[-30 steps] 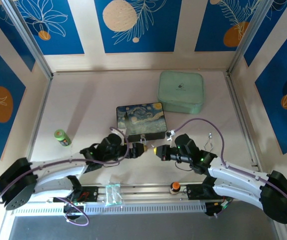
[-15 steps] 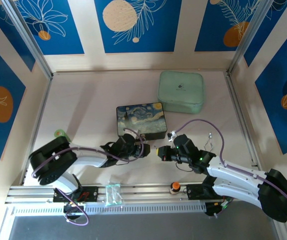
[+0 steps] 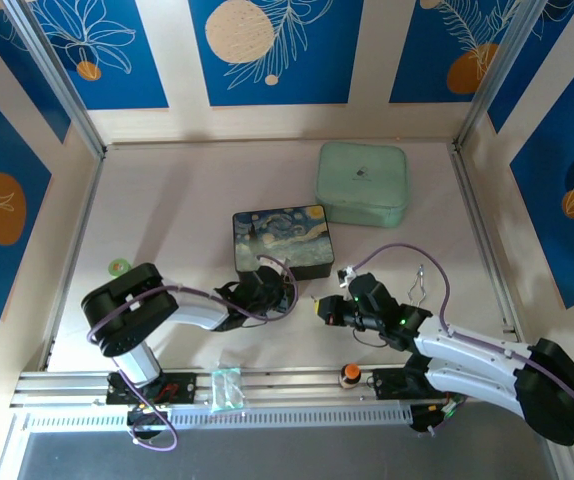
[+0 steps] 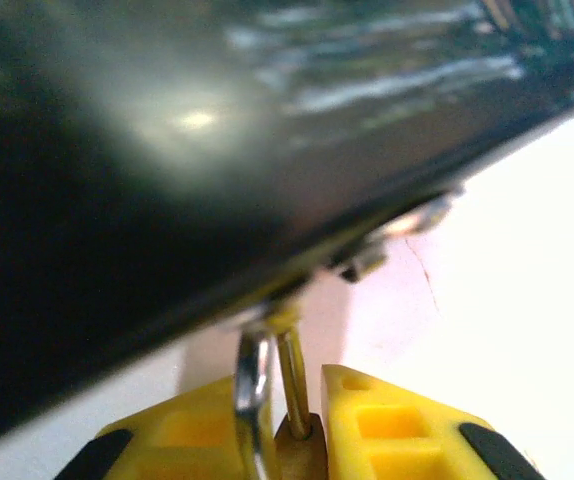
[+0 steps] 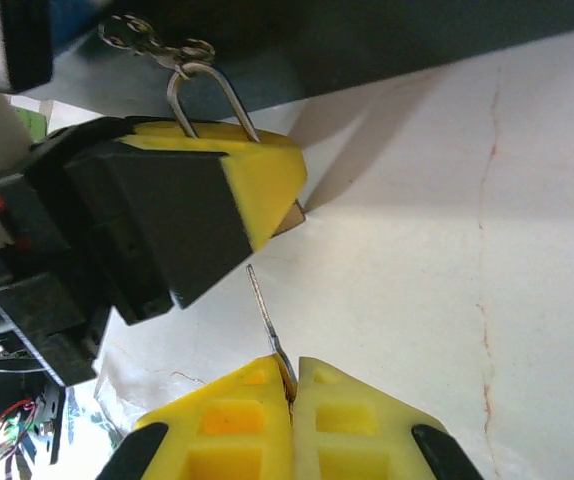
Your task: Unlock a padlock with a key
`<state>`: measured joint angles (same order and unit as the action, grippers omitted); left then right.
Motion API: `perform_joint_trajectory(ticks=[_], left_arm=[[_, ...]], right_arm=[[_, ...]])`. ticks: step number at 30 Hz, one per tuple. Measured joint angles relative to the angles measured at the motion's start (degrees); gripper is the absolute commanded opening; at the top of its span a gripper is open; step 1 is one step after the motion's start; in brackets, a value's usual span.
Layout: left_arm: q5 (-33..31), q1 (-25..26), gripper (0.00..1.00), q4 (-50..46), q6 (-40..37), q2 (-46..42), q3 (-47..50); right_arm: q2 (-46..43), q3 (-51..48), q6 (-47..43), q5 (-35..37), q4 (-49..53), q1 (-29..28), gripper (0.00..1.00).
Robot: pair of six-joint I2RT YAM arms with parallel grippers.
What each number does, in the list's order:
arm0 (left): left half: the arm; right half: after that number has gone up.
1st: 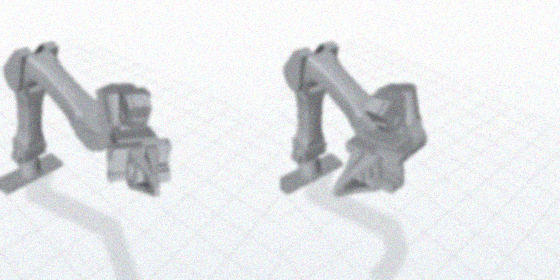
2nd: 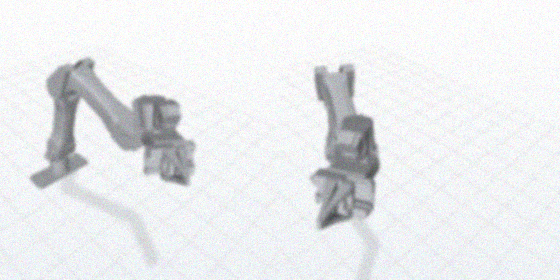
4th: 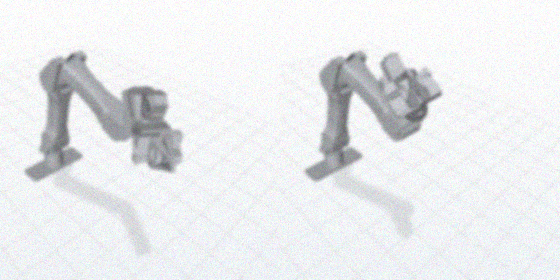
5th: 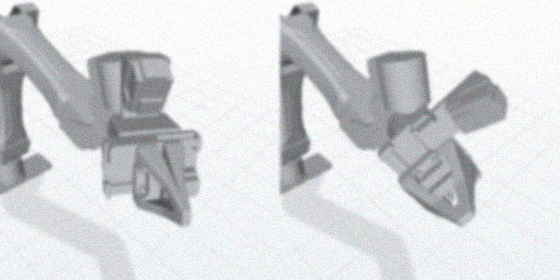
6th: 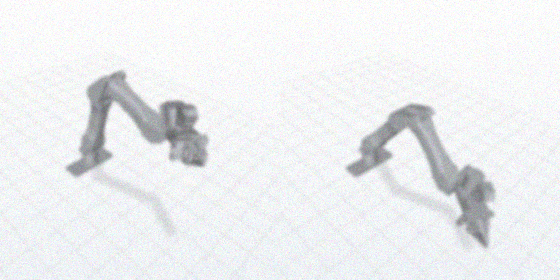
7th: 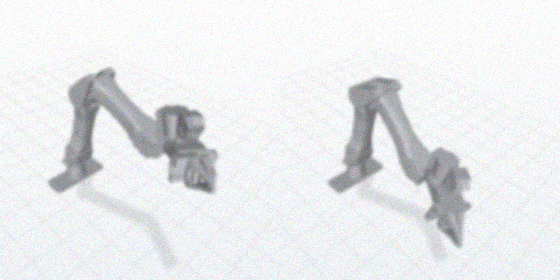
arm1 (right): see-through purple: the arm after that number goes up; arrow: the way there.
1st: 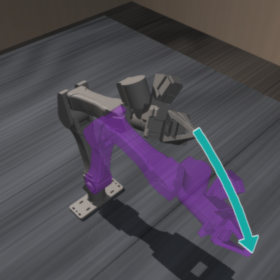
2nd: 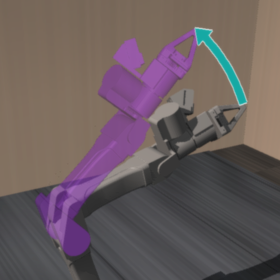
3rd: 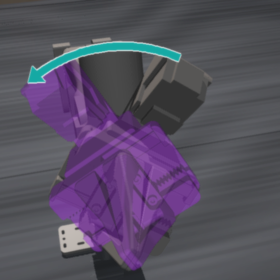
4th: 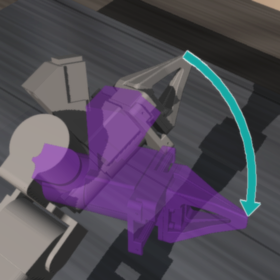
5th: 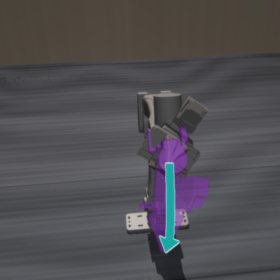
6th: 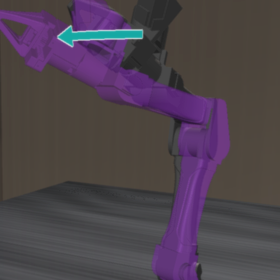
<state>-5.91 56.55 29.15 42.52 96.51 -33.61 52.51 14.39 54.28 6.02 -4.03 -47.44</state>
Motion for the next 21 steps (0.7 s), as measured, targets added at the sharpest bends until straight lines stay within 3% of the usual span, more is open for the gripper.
perform_joint_trajectory(ticks=[9,21], left_arm=[[-0.9,0.4,0.05,0.0,4.1,-0.9,0.7],[-1.2,0.3,0.00,2.7,12.0,-6.5,3.3]], right_arm=[[8.5,-3.7,10.6,-6.6,-12.7,2.8,0.00],[20.2,-3.1,14.0,-28.5,-26.5,12.5,0.00]])
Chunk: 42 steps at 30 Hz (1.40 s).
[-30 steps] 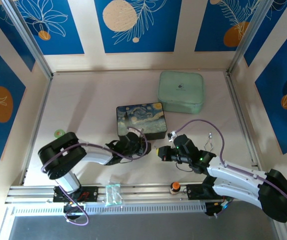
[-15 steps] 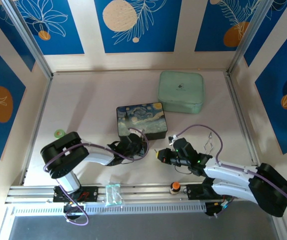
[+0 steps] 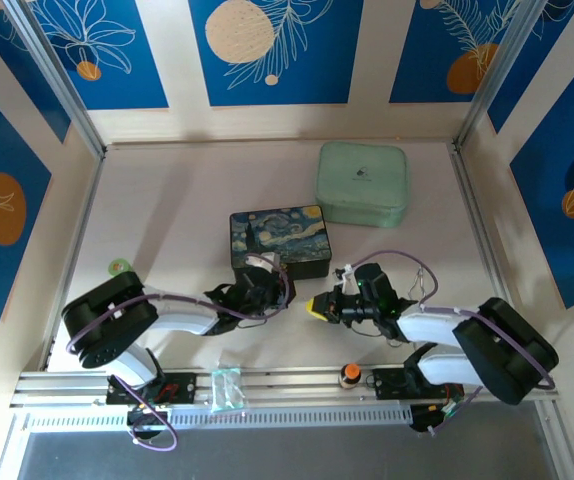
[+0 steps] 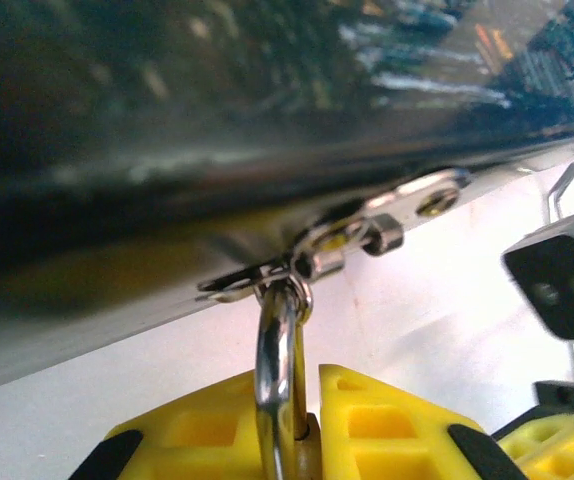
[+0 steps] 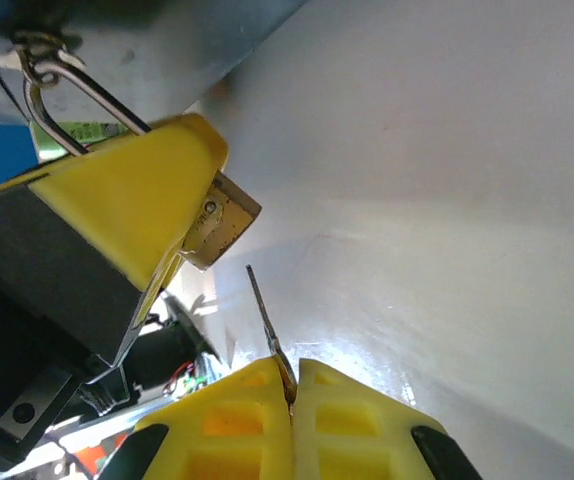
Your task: Unlock a padlock with a key
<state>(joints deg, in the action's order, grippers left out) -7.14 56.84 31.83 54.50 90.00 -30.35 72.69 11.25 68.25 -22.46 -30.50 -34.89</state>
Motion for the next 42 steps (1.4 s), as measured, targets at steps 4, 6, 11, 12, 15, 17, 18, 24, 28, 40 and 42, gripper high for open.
perform_joint_trajectory(ticks=[4,6,11,12,15,17,18,24,28,40,42], left_arm=[[0.0,-0.1,0.00,2.1,1.6,0.0,0.7],[-0.3,-0.1,0.00,2.5,2.1,-0.2,0.7],[-0.7,-0.2,0.00,5.0,4.0,-0.7,0.9],[-0.7,-0.2,0.00,5.8,4.5,-0.7,1.0],[-0.7,-0.2,0.00,8.0,5.8,-0.7,1.3],[-0.7,-0.2,0.00,9.1,6.4,-0.7,1.4],[-0.8,-0.2,0.00,9.4,6.6,-0.7,1.5],[-0.9,-0.2,0.00,11.1,6.8,0.1,1.5],[-0.9,-0.5,0.00,12.9,7.4,1.0,1.5],[-1.7,-0.7,0.00,16.6,10.3,3.3,1.5],[-2.0,-0.9,0.00,16.7,10.7,3.3,1.5]], right_arm=[[4.0,0.0,2.0,-5.8,-6.6,1.9,0.00],[5.9,0.0,3.1,-8.0,-9.5,3.2,0.00],[11.7,0.0,6.2,-12.7,-17.5,4.8,0.00],[13.0,0.0,6.9,-13.4,-19.1,4.9,0.00],[15.5,0.0,8.6,-14.7,-23.2,5.2,0.00],[16.0,0.0,9.4,-15.2,-24.9,5.4,0.00],[16.0,0.0,9.7,-15.5,-25.7,5.6,0.00],[16.0,0.0,10.7,-15.8,-27.6,7.0,0.00],[16.8,-0.1,11.7,-15.7,-29.2,7.6,0.00],[21.9,-1.2,17.2,-13.8,-39.3,7.6,0.00],[23.3,-1.2,18.1,-13.2,-41.9,7.2,0.00]])
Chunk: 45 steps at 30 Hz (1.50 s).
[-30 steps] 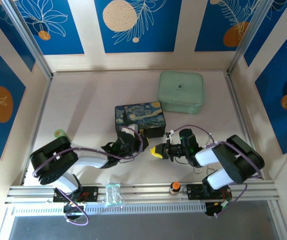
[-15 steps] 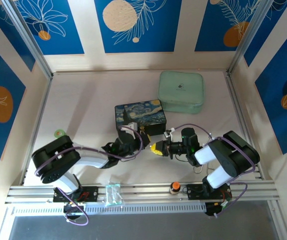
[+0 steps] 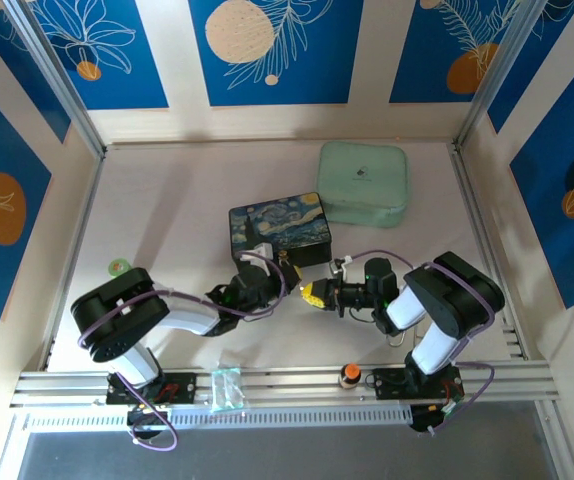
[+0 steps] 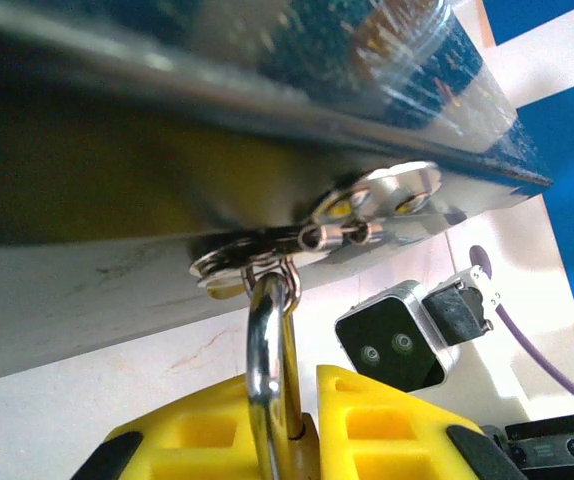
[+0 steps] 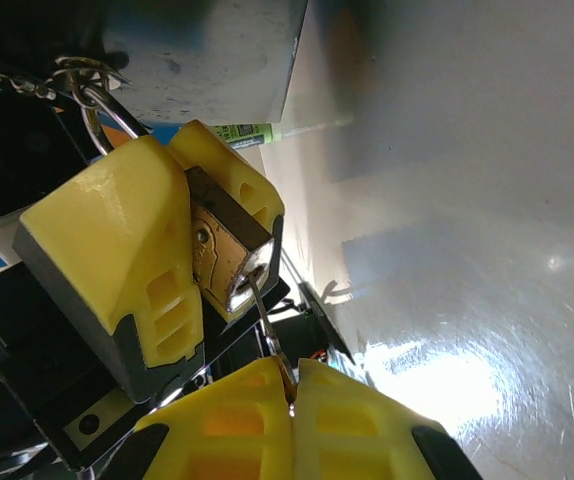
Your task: Unlock a padlock with a key
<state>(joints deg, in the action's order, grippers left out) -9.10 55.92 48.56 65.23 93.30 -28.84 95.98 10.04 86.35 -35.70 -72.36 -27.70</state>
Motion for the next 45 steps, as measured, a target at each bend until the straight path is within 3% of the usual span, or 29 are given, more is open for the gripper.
perform_joint_trajectory(ticks=[12,20,27,36,45], left_arm=[[-1.9,-0.1,0.00,0.7,1.7,0.0,-0.3],[-3.8,-0.2,0.00,-0.9,2.1,-2.8,-1.3],[-3.9,-0.3,0.00,0.3,2.9,-3.5,-1.3],[-6.0,-0.6,0.00,3.3,4.0,-2.3,-1.2],[-6.1,-0.7,0.00,3.7,4.3,-1.6,-1.2]], right_arm=[[-2.4,-0.4,-0.8,6.2,-1.7,-2.1,0.00],[-2.4,2.1,-3.0,2.4,-2.2,-0.1,0.00],[-0.2,4.8,-3.3,-6.4,-3.1,3.8,0.00],[4.2,9.3,1.4,-12.7,-4.3,5.2,0.00],[4.3,8.6,2.1,-11.0,-4.5,5.0,0.00]])
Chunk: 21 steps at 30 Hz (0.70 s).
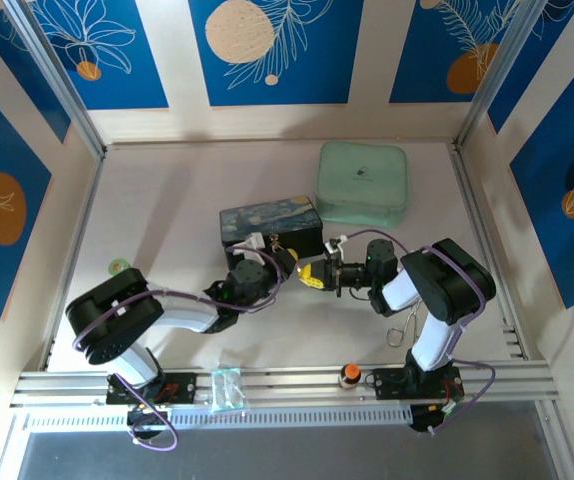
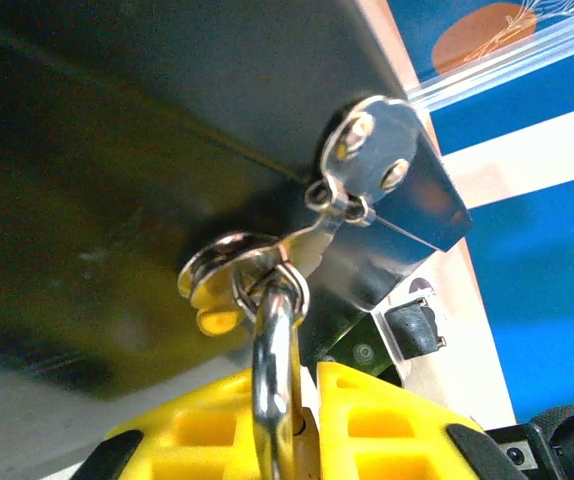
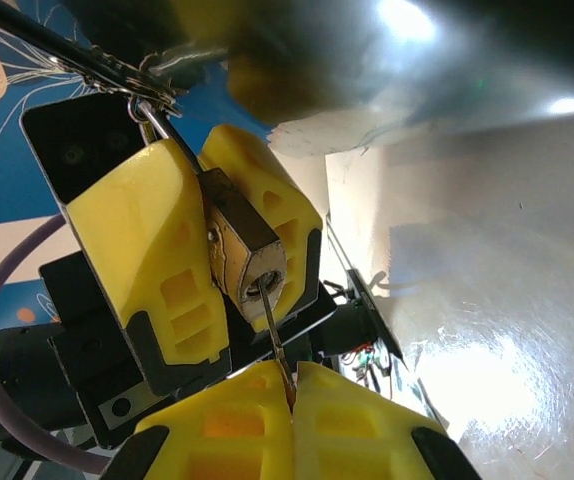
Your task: Unlock a padlock with a key
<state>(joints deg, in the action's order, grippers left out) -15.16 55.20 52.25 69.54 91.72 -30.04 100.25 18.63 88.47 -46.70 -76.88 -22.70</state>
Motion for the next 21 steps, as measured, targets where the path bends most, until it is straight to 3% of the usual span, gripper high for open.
perform_joint_trajectory(ticks=[6,21], left_arm=[[-0.2,0.0,0.00,1.8,0.0,1.2,0.0],[-1.1,1.3,0.00,1.8,-0.2,2.2,-0.7]], right_arm=[[-3.5,-1.4,-2.5,5.9,3.0,-2.3,0.00],[-3.9,-3.8,2.4,6.7,1.2,-0.9,0.00]])
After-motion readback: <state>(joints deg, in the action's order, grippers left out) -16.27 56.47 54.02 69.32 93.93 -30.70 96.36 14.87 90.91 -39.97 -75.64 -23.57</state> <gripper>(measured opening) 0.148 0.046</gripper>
